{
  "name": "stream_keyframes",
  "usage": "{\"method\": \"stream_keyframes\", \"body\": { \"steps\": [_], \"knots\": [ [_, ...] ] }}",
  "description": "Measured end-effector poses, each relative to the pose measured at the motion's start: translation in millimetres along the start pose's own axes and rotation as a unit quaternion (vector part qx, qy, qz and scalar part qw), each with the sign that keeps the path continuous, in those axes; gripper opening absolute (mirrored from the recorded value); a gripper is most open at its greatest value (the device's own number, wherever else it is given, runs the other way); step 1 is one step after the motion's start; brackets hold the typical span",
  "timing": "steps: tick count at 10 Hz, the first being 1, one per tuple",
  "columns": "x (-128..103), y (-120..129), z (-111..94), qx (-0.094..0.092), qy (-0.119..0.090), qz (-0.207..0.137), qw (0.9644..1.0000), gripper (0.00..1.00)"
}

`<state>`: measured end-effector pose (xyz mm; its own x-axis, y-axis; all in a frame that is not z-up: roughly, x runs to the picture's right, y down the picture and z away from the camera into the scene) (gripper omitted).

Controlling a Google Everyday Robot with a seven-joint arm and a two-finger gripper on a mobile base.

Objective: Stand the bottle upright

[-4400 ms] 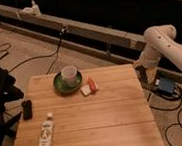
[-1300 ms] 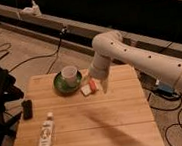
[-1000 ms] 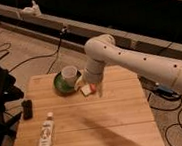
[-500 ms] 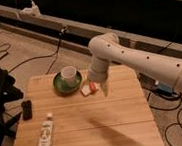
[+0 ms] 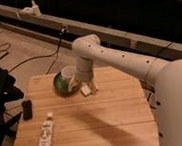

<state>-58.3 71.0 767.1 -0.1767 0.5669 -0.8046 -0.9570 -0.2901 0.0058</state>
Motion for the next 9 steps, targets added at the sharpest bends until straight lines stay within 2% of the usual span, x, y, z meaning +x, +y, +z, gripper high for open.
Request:
{"method": "stream_keyframes", "body": {
  "steps": [1, 3, 5, 6, 7, 9],
  "knots": [
    [-7, 23, 13, 0.006, 0.001, -0.017, 0.9998, 0.75],
    [-15, 59, 33, 0.022, -0.011, -0.024, 0.9994, 0.75],
    [-8, 96, 53, 0.043, -0.025, -0.046, 0.9977, 0.75],
    [8, 116, 64, 0.063, -0.032, -0.079, 0.9944, 0.75],
    [20, 127, 71, 0.076, -0.033, -0.1, 0.9915, 0.75],
    [19, 125, 71, 0.083, -0.037, -0.102, 0.9906, 0.75]
  ]
}}
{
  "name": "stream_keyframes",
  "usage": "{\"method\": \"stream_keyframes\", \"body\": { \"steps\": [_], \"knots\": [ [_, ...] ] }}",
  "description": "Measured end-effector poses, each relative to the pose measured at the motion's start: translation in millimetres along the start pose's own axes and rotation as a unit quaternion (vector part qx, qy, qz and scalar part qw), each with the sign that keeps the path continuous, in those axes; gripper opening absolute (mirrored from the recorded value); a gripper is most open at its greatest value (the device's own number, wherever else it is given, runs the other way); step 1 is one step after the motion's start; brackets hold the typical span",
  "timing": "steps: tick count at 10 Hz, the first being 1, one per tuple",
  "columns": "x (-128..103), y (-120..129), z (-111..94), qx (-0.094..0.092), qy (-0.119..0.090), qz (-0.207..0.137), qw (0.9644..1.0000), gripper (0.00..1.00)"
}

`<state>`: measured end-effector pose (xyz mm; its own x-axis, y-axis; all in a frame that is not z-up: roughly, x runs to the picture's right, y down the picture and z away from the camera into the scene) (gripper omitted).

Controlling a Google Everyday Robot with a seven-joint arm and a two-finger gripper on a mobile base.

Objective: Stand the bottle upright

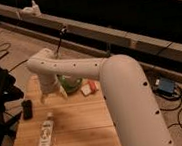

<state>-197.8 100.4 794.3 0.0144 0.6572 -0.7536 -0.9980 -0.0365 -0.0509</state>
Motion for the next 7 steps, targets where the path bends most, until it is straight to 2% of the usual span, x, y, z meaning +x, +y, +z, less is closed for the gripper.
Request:
{"method": "stream_keyframes", "body": {
  "steps": [3, 4, 5, 6, 7],
  "knots": [
    [1, 2, 0, -0.001, 0.001, -0.002, 1.0, 0.75],
    [1, 8, 1, -0.019, 0.001, -0.003, 0.9998, 0.75],
    [1, 22, 3, -0.051, 0.005, -0.007, 0.9987, 0.75],
    [4, 37, 7, -0.084, 0.014, -0.012, 0.9963, 0.75],
    [7, 54, 9, -0.122, 0.024, -0.018, 0.9921, 0.75]
  ]
}}
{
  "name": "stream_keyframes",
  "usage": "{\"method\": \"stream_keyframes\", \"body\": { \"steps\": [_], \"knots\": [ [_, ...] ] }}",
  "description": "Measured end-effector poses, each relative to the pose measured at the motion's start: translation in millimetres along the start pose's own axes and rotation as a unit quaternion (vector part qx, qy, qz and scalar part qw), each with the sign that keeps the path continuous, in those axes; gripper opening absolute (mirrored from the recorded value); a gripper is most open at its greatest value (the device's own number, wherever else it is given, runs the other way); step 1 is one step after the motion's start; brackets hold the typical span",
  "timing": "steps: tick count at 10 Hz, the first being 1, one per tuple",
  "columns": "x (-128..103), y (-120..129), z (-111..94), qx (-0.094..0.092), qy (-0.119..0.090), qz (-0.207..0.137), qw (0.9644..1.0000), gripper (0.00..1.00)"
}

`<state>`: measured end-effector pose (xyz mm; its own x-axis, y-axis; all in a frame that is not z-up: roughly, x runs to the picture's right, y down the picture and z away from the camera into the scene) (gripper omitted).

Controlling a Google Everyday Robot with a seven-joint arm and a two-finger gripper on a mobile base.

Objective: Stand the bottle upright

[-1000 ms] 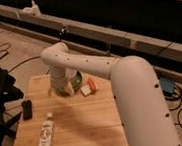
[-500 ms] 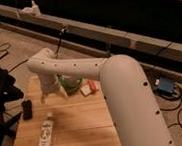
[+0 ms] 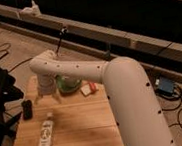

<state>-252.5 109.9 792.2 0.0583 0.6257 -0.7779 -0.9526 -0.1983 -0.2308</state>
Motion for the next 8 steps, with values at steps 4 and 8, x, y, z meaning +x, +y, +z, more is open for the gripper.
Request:
{"method": "stream_keyframes", "body": {
  "steps": [4, 8],
  "knots": [
    [20, 0, 32, -0.015, 0.05, -0.021, 0.9984, 0.75],
    [24, -22, 64, 0.021, 0.095, -0.013, 0.9952, 0.75]
  ]
}}
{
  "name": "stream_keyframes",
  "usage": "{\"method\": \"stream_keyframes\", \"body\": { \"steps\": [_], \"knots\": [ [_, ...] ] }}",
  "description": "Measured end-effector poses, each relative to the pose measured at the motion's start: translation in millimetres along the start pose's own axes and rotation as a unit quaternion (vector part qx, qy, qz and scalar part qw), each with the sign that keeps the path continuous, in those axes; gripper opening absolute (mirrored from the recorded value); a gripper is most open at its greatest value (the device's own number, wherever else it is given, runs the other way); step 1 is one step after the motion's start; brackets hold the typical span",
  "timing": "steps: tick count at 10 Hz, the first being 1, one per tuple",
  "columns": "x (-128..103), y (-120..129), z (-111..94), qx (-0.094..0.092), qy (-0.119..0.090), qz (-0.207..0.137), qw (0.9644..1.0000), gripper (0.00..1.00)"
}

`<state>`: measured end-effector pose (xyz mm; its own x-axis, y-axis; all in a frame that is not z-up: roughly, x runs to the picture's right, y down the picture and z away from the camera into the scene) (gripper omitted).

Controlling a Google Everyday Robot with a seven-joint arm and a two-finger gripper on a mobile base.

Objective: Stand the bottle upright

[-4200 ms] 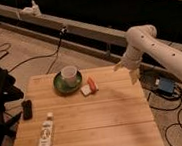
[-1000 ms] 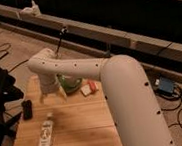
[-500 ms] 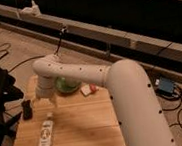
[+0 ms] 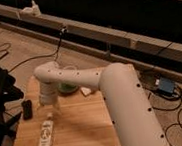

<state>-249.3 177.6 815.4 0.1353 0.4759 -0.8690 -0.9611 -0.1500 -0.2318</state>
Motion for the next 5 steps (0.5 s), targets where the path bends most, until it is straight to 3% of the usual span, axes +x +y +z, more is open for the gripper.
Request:
{"method": "stream_keyframes", "body": {
  "steps": [5],
  "knots": [
    [-27, -11, 12, 0.0, 0.015, 0.031, 0.9994, 0.75]
  ]
}}
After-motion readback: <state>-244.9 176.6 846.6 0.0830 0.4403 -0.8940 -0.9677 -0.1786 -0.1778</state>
